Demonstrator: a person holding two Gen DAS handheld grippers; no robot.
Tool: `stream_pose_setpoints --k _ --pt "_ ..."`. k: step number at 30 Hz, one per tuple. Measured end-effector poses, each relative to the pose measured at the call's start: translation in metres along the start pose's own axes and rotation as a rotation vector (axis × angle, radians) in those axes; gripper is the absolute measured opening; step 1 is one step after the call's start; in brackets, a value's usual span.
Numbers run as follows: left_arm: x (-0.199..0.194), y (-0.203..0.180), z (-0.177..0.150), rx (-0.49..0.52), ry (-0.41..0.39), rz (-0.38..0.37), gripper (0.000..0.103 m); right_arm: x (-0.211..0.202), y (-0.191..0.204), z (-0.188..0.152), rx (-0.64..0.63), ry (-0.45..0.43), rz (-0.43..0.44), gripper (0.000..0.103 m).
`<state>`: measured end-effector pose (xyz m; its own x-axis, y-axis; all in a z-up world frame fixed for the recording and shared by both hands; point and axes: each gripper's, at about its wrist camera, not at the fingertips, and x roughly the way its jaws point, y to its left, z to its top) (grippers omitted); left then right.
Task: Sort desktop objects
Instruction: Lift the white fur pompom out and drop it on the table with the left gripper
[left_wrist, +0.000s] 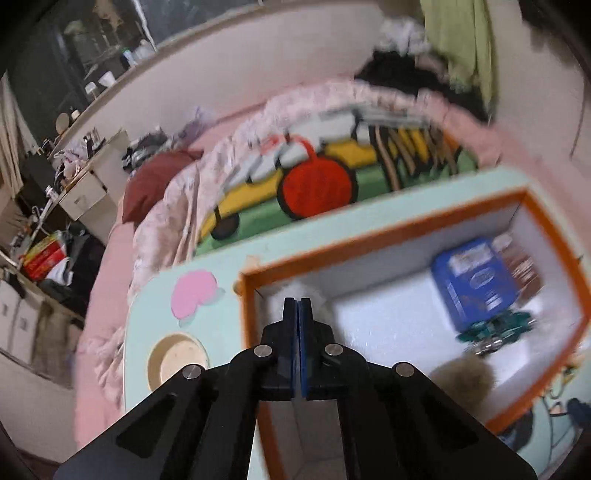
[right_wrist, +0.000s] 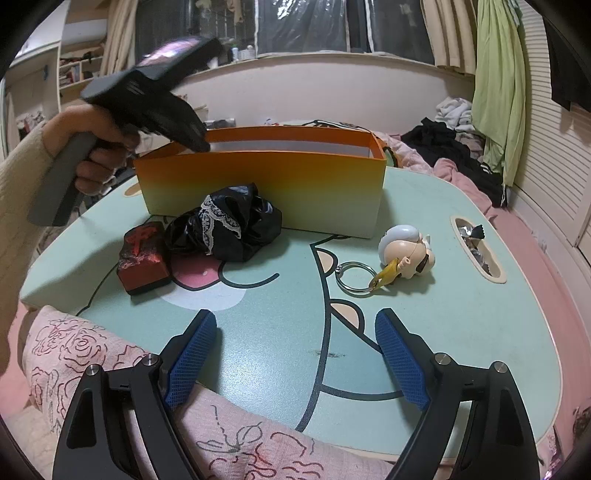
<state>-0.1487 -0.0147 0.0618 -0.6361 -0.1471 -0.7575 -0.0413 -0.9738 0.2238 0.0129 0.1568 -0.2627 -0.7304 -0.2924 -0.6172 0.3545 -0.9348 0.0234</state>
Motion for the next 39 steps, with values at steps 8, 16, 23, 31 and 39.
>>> stream_pose_setpoints --k 8,16,23,31,39 --pt "-0.098 0.037 -0.039 -0.126 -0.207 -0.358 0.001 0.0 0.0 0.0 0.0 -0.001 0.0 0.088" --pt "-0.109 0.047 -0.128 -0.195 -0.18 -0.578 0.001 0.0 -0.001 0.0 0.0 -0.001 0.001 0.088" --pt "-0.05 0.04 -0.146 -0.307 -0.133 -0.641 0.05 -0.001 -0.001 0.0 -0.001 -0.002 0.002 0.088" --pt "-0.103 0.041 -0.165 -0.164 -0.227 -0.517 0.08 -0.001 -0.002 -0.001 0.0 -0.002 0.003 0.088" --pt "-0.08 0.015 -0.206 0.139 -0.094 -0.292 0.091 0.0 -0.002 -0.001 -0.005 -0.003 -0.004 0.09"
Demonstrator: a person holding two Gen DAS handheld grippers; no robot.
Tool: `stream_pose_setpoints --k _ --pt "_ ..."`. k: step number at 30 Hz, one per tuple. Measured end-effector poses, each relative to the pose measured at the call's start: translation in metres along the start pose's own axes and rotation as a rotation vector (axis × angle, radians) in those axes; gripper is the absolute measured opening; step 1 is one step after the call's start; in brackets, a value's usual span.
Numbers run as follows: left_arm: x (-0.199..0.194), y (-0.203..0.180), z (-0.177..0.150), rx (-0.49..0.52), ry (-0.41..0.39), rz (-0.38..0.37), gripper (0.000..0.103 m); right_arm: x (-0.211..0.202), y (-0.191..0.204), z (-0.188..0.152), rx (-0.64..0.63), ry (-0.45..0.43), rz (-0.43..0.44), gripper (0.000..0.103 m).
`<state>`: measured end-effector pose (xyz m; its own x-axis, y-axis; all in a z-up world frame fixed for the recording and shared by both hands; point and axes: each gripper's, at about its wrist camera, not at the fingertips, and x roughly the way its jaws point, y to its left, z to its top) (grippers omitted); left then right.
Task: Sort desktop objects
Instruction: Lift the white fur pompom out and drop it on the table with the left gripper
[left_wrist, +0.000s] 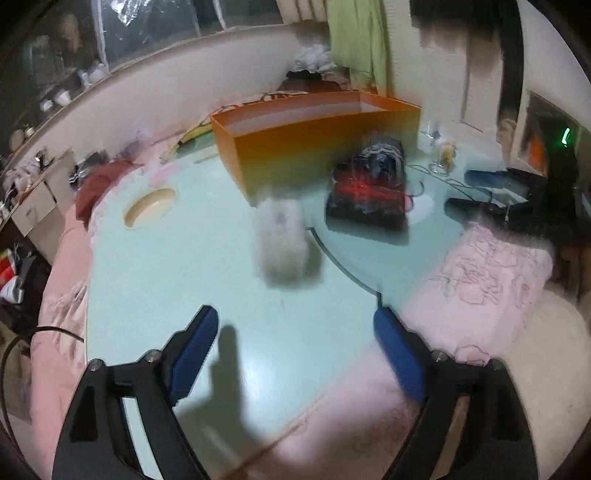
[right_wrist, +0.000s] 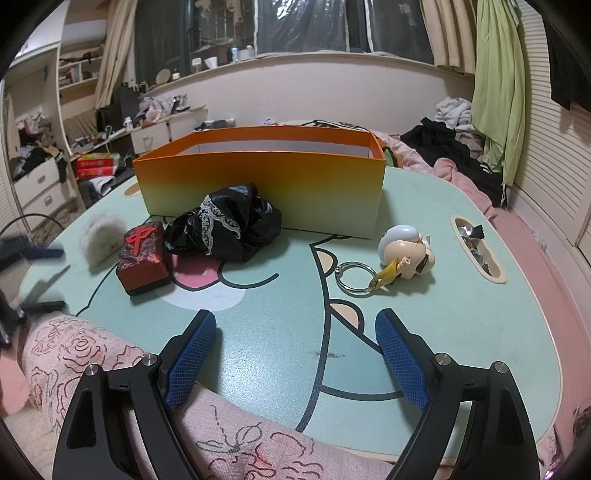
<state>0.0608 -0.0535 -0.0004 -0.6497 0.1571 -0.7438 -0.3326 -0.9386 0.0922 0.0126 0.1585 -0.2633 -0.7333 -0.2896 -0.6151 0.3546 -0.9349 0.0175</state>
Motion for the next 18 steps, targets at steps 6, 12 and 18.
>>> stream_pose_setpoints --k 6,12,18 --pt "0.024 0.001 0.003 -0.12 -0.086 0.007 0.095 0.0 0.0 0.0 0.0 -0.001 0.001 0.09" --pt "0.033 -0.011 0.007 -0.199 -0.139 0.08 0.095 -0.009 -0.003 0.002 0.02 -0.045 0.023 0.084" --pt "0.033 -0.02 0.01 -0.204 -0.168 0.101 0.095 -0.041 -0.001 0.085 -0.014 -0.178 0.043 0.081"
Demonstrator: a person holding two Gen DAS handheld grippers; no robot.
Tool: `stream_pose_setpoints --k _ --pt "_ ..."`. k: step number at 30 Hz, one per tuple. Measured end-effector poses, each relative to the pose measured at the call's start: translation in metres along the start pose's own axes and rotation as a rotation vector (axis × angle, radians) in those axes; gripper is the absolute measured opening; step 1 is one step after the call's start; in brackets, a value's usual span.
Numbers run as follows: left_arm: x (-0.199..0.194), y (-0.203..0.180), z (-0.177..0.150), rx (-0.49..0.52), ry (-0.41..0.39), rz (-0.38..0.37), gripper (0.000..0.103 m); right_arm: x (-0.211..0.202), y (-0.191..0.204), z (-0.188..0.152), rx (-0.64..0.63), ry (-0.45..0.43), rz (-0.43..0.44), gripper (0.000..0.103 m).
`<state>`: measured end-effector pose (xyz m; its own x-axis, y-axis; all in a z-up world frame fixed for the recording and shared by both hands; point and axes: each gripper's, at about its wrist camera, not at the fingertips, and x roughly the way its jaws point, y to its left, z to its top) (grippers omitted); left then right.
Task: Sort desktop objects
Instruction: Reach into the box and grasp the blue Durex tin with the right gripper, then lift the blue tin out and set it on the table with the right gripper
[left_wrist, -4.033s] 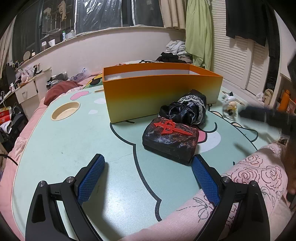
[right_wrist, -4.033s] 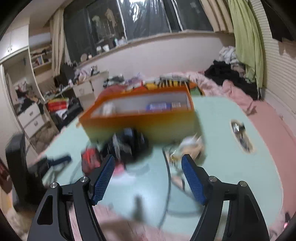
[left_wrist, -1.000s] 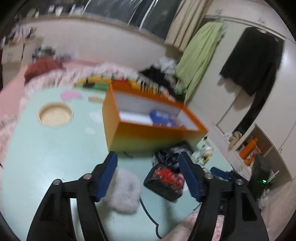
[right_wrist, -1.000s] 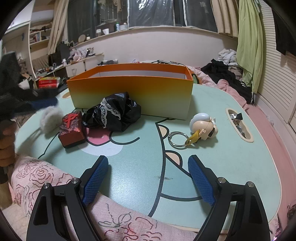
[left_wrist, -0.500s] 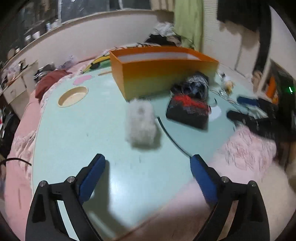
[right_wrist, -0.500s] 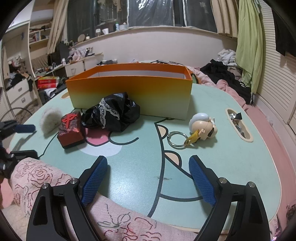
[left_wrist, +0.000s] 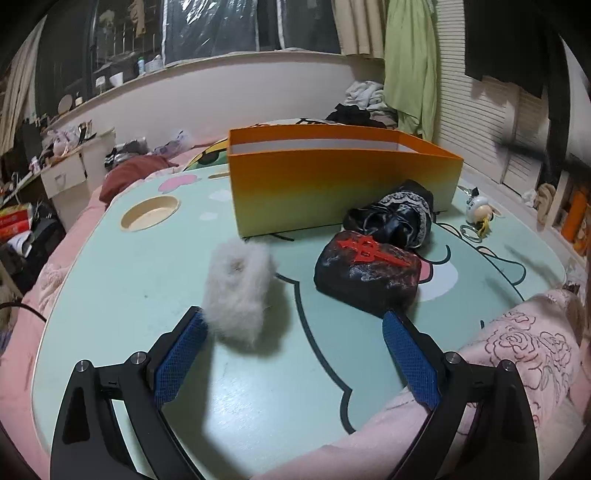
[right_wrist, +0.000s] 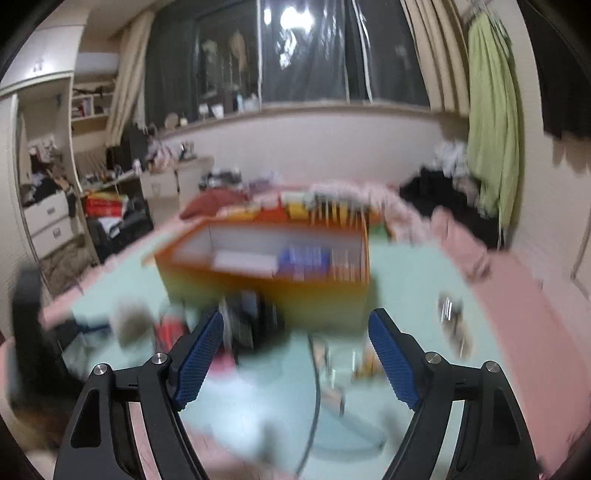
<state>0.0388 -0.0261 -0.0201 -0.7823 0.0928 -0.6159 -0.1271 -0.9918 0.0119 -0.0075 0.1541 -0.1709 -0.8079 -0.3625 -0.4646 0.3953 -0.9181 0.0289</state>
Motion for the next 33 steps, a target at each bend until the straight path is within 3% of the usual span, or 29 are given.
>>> stream_pose_setpoints --k 3,6,11,15,17,20,25,29,33 --pt "-0.003 -0.001 0.0 -0.002 -0.011 0.001 0.095 0.06 -0.007 0.054 0.023 0.248 0.075 0.081" --pt "-0.003 -0.001 0.0 -0.003 -0.015 0.002 0.095 0.145 -0.024 0.071 0.098 0.55 0.105 0.081" --pt "-0.004 -0.002 0.0 -0.002 -0.016 0.003 0.095 0.228 -0.042 0.066 0.162 0.769 0.013 0.075" --pt "-0.004 -0.002 0.0 -0.001 -0.02 0.003 0.095 0.24 -0.017 0.06 0.012 0.788 -0.077 0.075" --pt "-0.005 -0.002 0.0 0.0 -0.021 0.003 0.095 0.24 0.003 0.056 -0.042 0.794 -0.047 0.073" --pt "-0.005 -0.002 0.0 -0.001 -0.02 0.003 0.095 0.246 0.019 0.045 -0.023 0.853 0.038 0.069" --pt "-0.005 -0.002 0.0 -0.001 -0.021 0.003 0.095 0.252 0.02 0.049 0.026 0.81 -0.03 0.068" --pt "-0.005 -0.002 0.0 -0.001 -0.021 0.003 0.095 0.243 0.026 0.049 0.014 0.762 -0.017 0.066" --pt "-0.005 -0.002 0.0 -0.001 -0.022 0.002 0.095 0.213 0.008 0.059 0.137 0.591 0.061 0.066"
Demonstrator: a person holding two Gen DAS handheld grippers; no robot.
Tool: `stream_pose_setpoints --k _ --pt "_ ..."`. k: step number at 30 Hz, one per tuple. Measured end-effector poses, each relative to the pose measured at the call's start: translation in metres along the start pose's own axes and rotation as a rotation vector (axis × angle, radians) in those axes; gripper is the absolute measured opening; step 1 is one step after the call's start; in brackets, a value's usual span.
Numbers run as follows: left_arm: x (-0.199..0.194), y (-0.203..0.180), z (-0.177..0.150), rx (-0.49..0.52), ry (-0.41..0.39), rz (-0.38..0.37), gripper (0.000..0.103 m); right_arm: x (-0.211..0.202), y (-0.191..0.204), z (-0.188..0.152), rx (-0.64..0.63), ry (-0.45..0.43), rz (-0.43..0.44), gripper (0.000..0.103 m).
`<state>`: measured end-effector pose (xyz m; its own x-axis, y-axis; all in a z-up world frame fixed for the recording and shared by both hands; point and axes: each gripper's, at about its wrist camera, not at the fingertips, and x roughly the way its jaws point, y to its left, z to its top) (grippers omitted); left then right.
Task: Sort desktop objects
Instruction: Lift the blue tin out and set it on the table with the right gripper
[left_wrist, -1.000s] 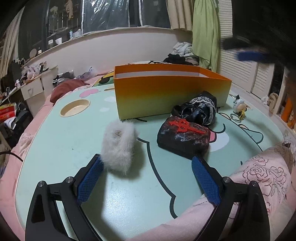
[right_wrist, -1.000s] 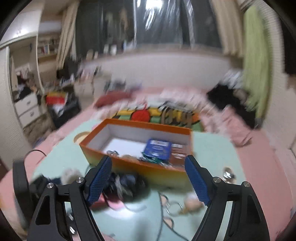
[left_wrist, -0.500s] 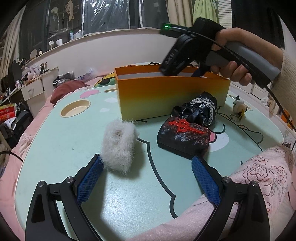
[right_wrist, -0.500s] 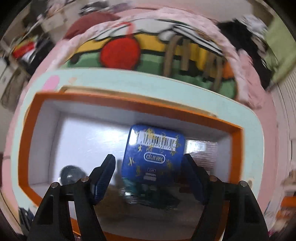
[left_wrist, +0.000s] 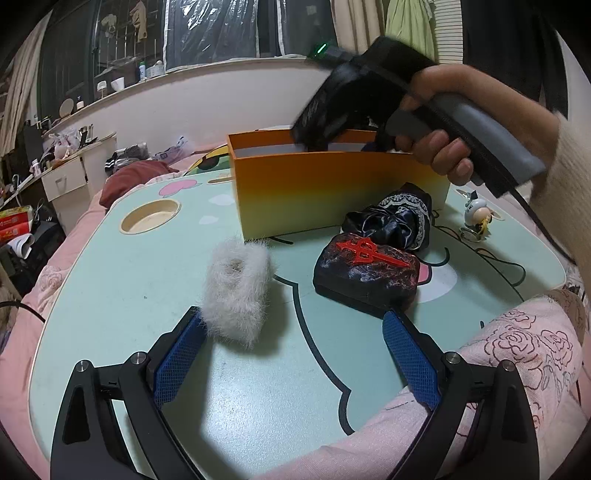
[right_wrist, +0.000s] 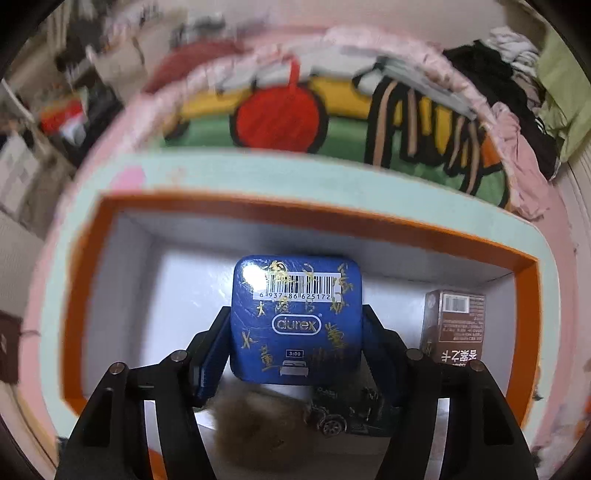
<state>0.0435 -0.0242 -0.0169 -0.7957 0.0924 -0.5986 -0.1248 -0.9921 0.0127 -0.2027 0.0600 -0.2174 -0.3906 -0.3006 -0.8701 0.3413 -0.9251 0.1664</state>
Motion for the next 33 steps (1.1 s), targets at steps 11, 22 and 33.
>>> stream_pose_setpoints --k 11,22,33 --pt "0.0 0.0 0.0 -0.001 -0.001 0.001 0.095 -0.166 -0.029 -0.137 -0.046 -0.462 0.149 0.066" --pt "-0.001 0.001 0.0 -0.001 -0.002 -0.001 0.095 -0.054 -0.034 -0.163 -0.122 -0.164 0.007 0.066" --pt "-0.003 0.002 0.0 -0.001 -0.002 -0.003 0.095 -0.094 -0.048 -0.217 -0.089 -0.424 0.042 0.099"
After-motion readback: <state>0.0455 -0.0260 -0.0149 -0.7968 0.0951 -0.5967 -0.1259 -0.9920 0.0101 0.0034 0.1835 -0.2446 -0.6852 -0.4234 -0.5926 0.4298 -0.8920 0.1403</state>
